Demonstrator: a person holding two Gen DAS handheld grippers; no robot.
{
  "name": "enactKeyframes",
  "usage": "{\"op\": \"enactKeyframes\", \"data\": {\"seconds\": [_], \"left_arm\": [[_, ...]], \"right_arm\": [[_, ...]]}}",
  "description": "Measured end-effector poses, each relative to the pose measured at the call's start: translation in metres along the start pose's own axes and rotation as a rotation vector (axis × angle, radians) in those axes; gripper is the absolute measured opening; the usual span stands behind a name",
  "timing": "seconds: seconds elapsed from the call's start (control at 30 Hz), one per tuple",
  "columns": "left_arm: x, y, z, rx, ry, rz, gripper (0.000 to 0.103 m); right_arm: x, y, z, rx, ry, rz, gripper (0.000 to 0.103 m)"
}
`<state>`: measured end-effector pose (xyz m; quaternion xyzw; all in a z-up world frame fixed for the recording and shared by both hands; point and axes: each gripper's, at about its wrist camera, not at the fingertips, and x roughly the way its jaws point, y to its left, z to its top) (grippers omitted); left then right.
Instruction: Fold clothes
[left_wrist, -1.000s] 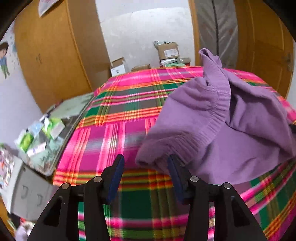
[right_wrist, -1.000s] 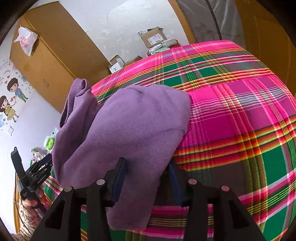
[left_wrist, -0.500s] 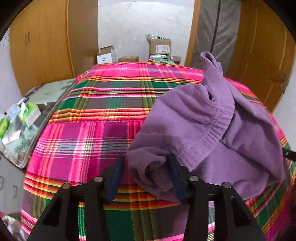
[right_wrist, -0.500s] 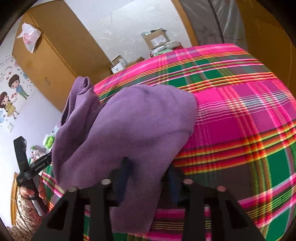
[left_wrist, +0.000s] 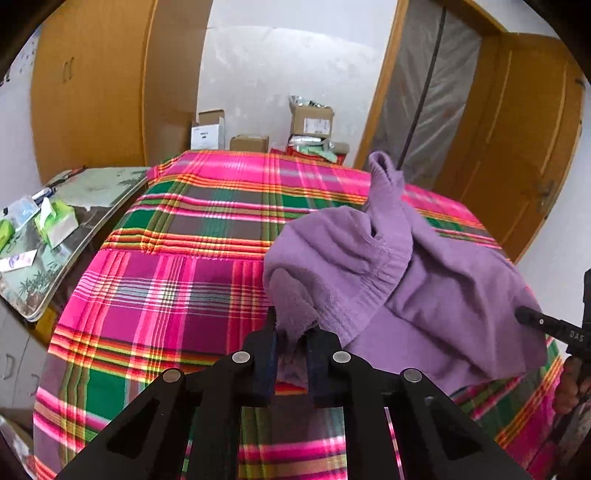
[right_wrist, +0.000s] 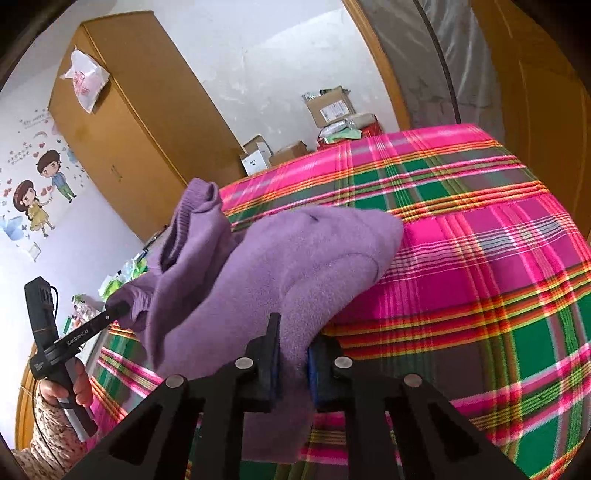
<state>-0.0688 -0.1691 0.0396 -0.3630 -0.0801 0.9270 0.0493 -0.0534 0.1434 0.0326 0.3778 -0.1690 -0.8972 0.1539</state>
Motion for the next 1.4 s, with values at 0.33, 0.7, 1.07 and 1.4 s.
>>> {"op": "enactKeyframes", "data": {"seconds": [0.33, 0.7, 1.07, 1.4], "left_arm": [[-0.046, -0.009, -0.008, -0.034, -0.062, -0.019, 0.013], [-0.088, -0.019, -0.046, -0.085, -0.068, -0.05, 0.013], [-0.097, -0.03, -0.101, -0.093, 0.014, -0.071, 0.013], [-0.097, -0.026, -0.099, -0.073, 0.036, -0.019, 0.027]], "right_arm": [[-0.035, 0.004, -0.003, -0.01, -0.042, 0.043, 0.012], [-0.069, -0.009, -0.013, 0.002, -0.06, 0.036, 0.011], [-0.067, -0.034, -0.024, 0.023, -0.024, -0.037, 0.012], [-0.069, -0.027, -0.033, -0.037, -0.016, -0.102, 0.018]]}}
